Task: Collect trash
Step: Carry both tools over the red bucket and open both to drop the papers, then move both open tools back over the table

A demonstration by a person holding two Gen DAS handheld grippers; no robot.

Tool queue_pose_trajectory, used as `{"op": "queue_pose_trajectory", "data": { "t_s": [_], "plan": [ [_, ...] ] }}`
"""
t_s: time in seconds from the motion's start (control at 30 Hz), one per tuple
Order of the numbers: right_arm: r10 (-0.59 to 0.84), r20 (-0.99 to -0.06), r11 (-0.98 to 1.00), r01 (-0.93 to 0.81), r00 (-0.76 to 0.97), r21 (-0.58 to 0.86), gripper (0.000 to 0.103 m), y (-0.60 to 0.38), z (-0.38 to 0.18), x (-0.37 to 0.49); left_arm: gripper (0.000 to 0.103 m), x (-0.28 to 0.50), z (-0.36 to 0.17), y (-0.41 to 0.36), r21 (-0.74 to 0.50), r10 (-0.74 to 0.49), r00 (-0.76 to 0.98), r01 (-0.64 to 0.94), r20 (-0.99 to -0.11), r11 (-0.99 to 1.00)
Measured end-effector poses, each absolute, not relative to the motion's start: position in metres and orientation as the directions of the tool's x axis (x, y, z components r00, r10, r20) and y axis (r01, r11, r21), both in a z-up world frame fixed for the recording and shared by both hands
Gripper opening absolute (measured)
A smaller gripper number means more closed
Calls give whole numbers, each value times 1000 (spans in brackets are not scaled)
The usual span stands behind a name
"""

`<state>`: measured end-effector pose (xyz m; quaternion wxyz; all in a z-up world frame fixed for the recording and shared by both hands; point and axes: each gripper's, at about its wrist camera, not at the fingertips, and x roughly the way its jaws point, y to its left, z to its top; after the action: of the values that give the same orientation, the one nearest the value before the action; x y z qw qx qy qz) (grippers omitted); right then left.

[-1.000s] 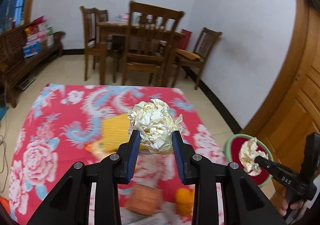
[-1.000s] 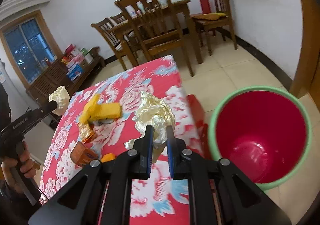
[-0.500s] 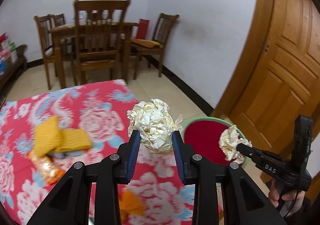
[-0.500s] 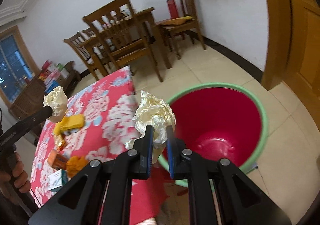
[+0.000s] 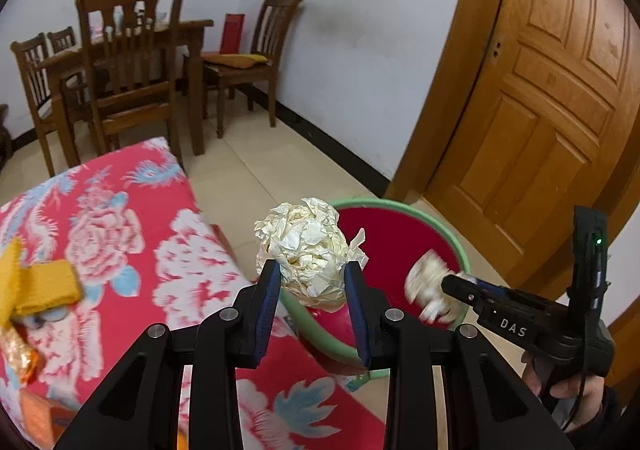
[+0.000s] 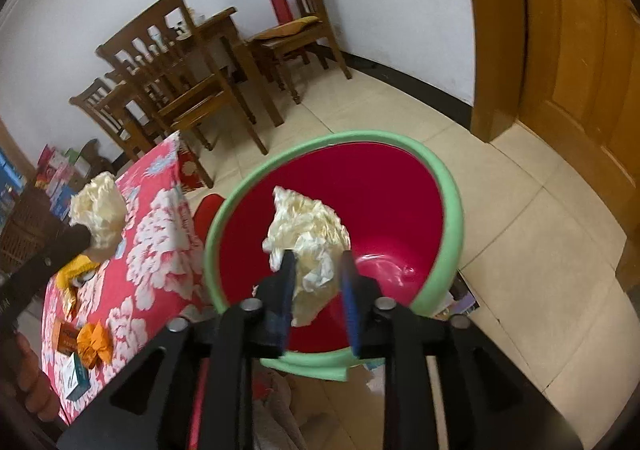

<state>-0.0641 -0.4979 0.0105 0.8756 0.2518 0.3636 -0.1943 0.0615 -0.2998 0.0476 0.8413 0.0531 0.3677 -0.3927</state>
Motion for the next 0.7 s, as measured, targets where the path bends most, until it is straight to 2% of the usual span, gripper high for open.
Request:
{"op": "queue_pose_trajectory", "data": {
  "t_s": [0.07, 0.33, 0.37, 0.5, 0.7],
  "plan": [
    [-161, -731, 791, 530, 663, 306, 42, -501, 10, -67, 34, 63, 42, -307, -203, -620, 406, 704, -671, 680],
    [-180, -704, 779, 537, 687, 325, 42, -507, 20, -75, 36, 67, 20, -336, -219, -620, 338, 730, -708, 648],
    [-183, -701, 778, 538, 689, 325, 42, -507, 21, -77, 37, 66, 18, -340, -220, -623, 328, 737, -710, 639],
    [-192, -694, 775, 541, 694, 327, 42, -509, 24, -80, 55, 65, 16, -348, -209, -613, 330, 738, -718, 641],
    [-196, -684, 771, 541, 703, 336, 42, -510, 28, -83, 56, 66, 18, -342, -214, -610, 343, 722, -714, 657]
  ]
}}
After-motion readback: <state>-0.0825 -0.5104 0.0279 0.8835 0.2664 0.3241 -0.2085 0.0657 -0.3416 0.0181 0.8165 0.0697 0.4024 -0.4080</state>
